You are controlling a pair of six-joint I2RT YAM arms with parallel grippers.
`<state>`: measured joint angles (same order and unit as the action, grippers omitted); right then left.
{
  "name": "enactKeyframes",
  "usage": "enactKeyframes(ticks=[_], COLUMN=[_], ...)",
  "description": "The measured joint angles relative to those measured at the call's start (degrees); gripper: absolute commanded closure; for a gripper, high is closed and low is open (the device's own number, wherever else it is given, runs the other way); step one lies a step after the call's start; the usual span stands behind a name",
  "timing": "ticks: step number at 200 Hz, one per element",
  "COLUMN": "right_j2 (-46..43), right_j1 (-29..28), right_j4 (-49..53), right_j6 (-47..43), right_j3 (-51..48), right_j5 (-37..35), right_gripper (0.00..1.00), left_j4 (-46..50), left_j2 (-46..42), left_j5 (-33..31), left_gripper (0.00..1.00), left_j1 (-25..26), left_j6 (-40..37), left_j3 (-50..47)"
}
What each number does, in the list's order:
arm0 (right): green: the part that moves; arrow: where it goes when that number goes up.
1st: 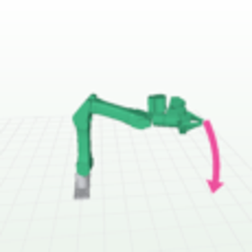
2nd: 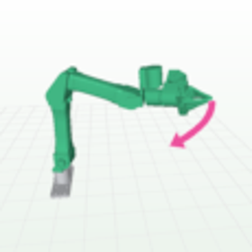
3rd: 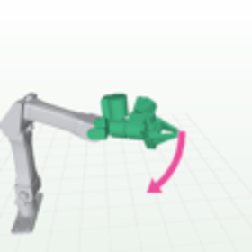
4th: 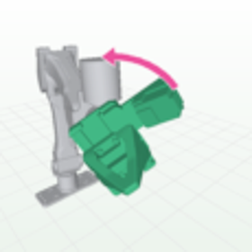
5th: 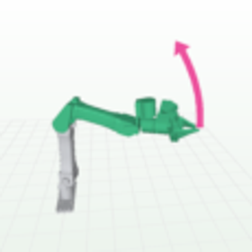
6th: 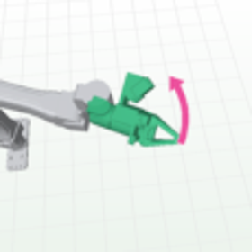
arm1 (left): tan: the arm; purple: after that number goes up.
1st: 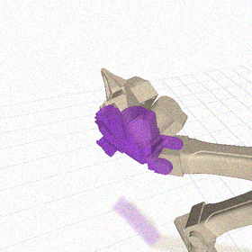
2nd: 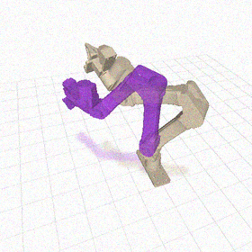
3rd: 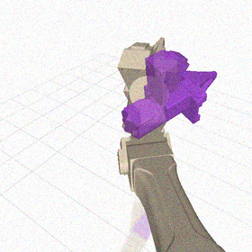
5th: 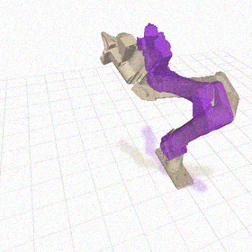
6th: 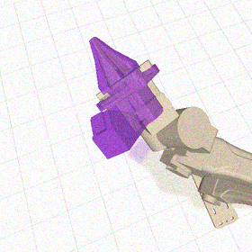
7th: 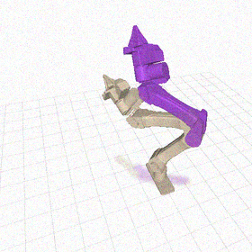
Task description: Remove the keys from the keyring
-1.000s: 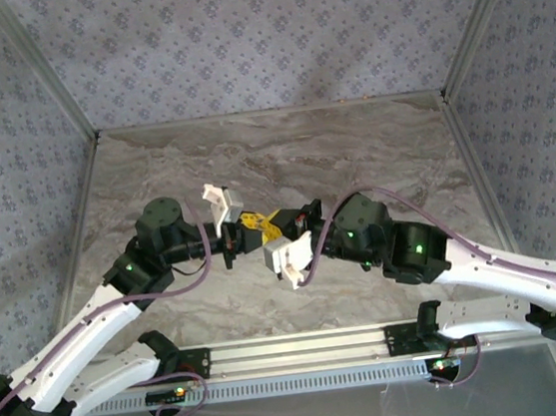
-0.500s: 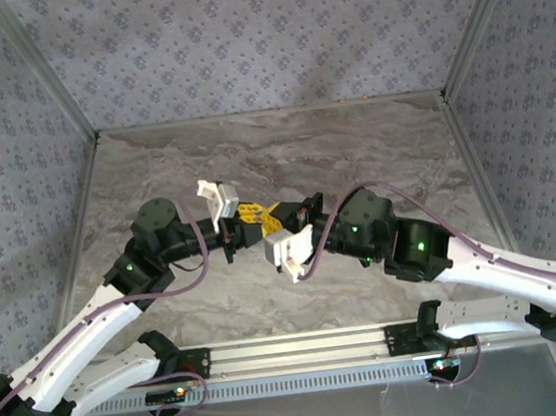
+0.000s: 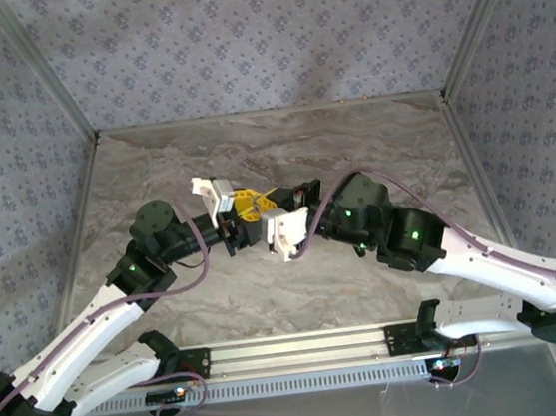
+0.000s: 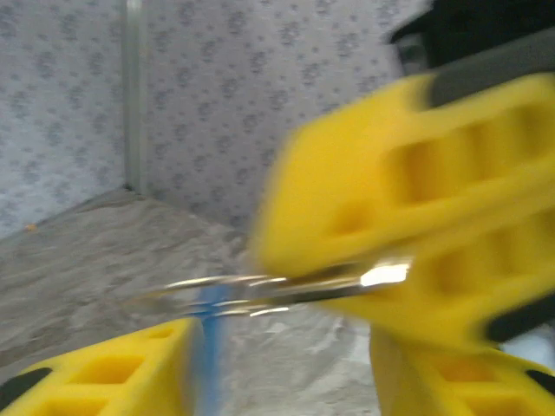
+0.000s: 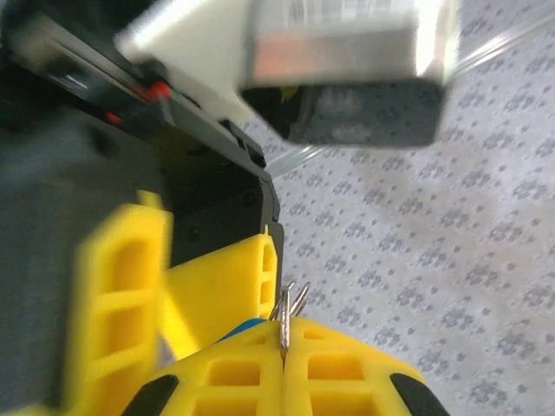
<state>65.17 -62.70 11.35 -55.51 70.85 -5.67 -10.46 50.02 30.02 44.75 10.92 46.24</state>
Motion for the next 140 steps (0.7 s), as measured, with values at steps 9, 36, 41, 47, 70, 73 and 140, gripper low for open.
enactKeyframes(ticks=[9, 36, 41, 47, 70, 73, 140], right_j2=[1.18, 1.92, 1.92, 1.92, 1.9, 1.88, -3.02], right_j1=[0.68, 2.58, 2.97, 3.45, 5.88, 6.19, 15.08], right_j4=[-0.04, 0.46, 0.46, 0.46, 0.39, 0.37, -1.73], right_j6=[0.9, 3.34, 3.8, 4.31, 6.97, 7.26, 17.46], right_j3=[0.02, 0.02, 0.02, 0.02, -0.09, -0.15, -6.91], right_j5=[-0.02, 0.13, 0.15, 0.22, 1.09, 1.25, 9.57], right_gripper=[1.0, 1.0, 1.0, 1.0, 1.0, 1.0, 1.0], left_j4=[0.2, -0.35, -0.5, -0.94, -1.77, -1.79, 1.27], left_j2=[-0.04, 0.0, 0.0, -0.09, -1.51, -1.77, -8.72], left_j5=[-0.44, -0.31, -0.28, -0.31, -1.2, -1.4, -5.73], left_gripper=[0.34, 0.32, 0.32, 0.31, 0.28, 0.28, 0.23], left_j1=[0.48, 0.66, 0.68, 0.72, 0.7, 0.7, -2.89], left_j6=[-0.13, -0.46, -0.61, -0.7, -1.36, -1.33, -0.92], left_j3=[-0.33, -1.79, -1.95, -2.16, -3.89, -4.17, -6.88])
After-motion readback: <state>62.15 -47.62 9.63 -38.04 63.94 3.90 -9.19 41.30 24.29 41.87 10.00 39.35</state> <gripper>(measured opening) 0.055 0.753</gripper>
